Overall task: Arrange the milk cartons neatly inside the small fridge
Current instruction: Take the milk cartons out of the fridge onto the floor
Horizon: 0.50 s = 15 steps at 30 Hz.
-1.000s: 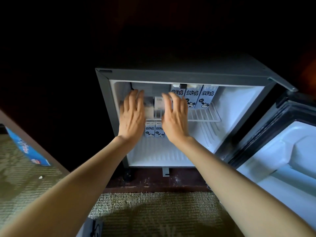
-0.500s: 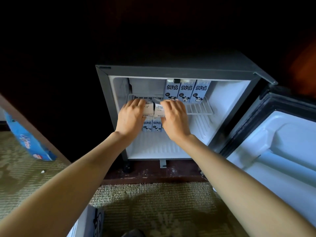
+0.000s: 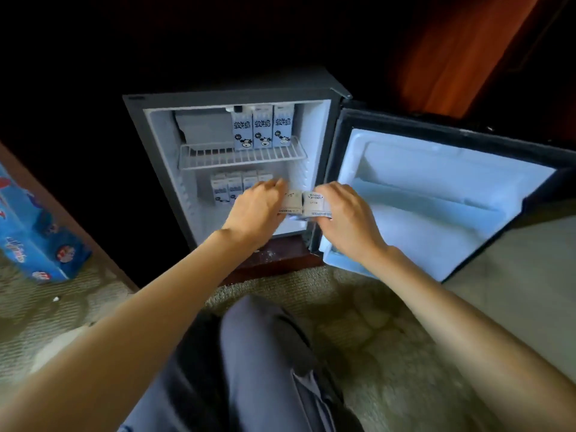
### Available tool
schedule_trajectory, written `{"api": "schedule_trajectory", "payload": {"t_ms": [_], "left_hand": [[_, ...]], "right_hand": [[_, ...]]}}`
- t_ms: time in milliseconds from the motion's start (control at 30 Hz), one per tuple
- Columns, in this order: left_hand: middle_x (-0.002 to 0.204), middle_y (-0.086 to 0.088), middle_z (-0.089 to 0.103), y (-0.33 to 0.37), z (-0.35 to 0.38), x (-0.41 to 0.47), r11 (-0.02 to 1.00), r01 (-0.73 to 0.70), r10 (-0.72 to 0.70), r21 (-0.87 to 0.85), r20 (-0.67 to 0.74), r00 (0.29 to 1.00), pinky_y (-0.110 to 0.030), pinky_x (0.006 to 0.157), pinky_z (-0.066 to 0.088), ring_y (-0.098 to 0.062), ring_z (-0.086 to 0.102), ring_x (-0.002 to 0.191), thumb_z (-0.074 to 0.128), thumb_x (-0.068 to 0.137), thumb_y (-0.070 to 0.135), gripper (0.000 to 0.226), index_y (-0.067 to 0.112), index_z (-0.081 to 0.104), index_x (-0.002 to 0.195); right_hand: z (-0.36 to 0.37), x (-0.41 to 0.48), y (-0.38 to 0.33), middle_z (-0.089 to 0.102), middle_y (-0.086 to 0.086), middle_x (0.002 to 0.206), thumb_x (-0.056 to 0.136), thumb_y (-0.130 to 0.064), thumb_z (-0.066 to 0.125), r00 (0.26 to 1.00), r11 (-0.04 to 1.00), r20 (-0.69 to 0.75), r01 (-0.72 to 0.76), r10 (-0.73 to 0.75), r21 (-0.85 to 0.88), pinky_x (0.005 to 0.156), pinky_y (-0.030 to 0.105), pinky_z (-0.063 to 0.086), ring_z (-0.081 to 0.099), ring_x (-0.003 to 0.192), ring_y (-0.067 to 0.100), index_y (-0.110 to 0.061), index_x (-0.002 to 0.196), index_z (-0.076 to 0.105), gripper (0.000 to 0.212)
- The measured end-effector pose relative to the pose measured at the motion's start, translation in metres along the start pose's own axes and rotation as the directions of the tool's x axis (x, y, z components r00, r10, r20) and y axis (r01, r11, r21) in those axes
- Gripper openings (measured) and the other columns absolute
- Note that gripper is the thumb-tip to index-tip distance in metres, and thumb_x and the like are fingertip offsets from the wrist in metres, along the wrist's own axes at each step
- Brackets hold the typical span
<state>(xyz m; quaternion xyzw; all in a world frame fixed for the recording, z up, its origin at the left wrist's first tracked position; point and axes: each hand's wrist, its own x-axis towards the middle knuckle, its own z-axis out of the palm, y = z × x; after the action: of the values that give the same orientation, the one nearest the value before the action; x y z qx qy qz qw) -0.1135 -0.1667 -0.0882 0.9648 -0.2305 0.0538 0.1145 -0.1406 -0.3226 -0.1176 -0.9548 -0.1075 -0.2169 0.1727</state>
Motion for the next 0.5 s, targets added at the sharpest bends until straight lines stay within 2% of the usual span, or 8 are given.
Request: {"api": "schedule_trajectory", "payload": {"t_ms": [100, 167, 233, 367, 500], "left_hand": [[0.113, -0.011, 0.059, 0.056, 0.021, -0.018, 0.996, -0.091, 0.092, -0.012, 0.112, 0.989, -0.035, 0.072, 0.043, -0.03, 0.057, 0.1, 0.054, 0.09, 0.011, 0.022, 0.006, 0.049, 0.111], [0.116, -0.011, 0.059, 0.092, 0.04, -0.029, 0.985, -0.169, 0.17, -0.026, 0.185, 0.968, -0.036, 0.078, 0.046, -0.03, 0.057, 0.103, 0.054, 0.089, 0.009, 0.024, 0.007, 0.049, 0.113], [0.12, -0.011, 0.057, 0.13, 0.062, -0.041, 0.966, -0.256, 0.254, -0.026, 0.254, 0.933, -0.037, 0.084, 0.047, -0.03, 0.057, 0.106, 0.053, 0.09, 0.009, 0.029, 0.009, 0.046, 0.119], [0.127, -0.01, 0.054, 0.204, 0.104, -0.068, 0.917, -0.395, 0.384, -0.05, 0.378, 0.843, -0.037, 0.091, 0.046, -0.029, 0.055, 0.114, 0.052, 0.092, 0.014, 0.037, 0.01, 0.041, 0.128], [0.127, -0.011, 0.052, 0.262, 0.143, -0.096, 0.865, -0.493, 0.48, -0.097, 0.445, 0.756, -0.036, 0.093, 0.045, -0.028, 0.053, 0.115, 0.053, 0.091, 0.012, 0.044, 0.01, 0.038, 0.132]], "right_hand": [[-0.024, -0.065, 0.024, 0.063, 0.012, 0.103, 0.078, -0.005, 0.068, 0.985, 0.985, 0.025, -0.172, 0.173, -0.033, 0.067, 0.026, 0.036, 0.056, 0.094, 0.029, -0.004, 0.106, 0.059, 0.03], [-0.038, -0.11, 0.039, 0.062, 0.011, 0.107, 0.08, -0.006, 0.067, 0.956, 0.957, 0.048, -0.287, 0.289, -0.054, 0.069, 0.025, 0.034, 0.056, 0.098, 0.029, -0.005, 0.109, 0.058, 0.031], [-0.051, -0.155, 0.053, 0.062, 0.012, 0.108, 0.079, -0.005, 0.067, 0.917, 0.919, 0.063, -0.39, 0.394, -0.063, 0.071, 0.028, 0.04, 0.056, 0.099, 0.029, -0.003, 0.108, 0.058, 0.031], [-0.068, -0.241, 0.085, 0.062, 0.014, 0.108, 0.076, -0.003, 0.065, 0.802, 0.808, 0.099, -0.583, 0.589, -0.087, 0.077, 0.031, 0.042, 0.056, 0.103, 0.031, -0.003, 0.108, 0.06, 0.032], [-0.078, -0.31, 0.105, 0.055, 0.008, 0.125, 0.082, -0.011, 0.062, 0.645, 0.66, 0.142, -0.743, 0.751, -0.112, 0.093, 0.031, 0.038, 0.049, 0.116, 0.025, -0.009, 0.124, 0.051, 0.043]]}}
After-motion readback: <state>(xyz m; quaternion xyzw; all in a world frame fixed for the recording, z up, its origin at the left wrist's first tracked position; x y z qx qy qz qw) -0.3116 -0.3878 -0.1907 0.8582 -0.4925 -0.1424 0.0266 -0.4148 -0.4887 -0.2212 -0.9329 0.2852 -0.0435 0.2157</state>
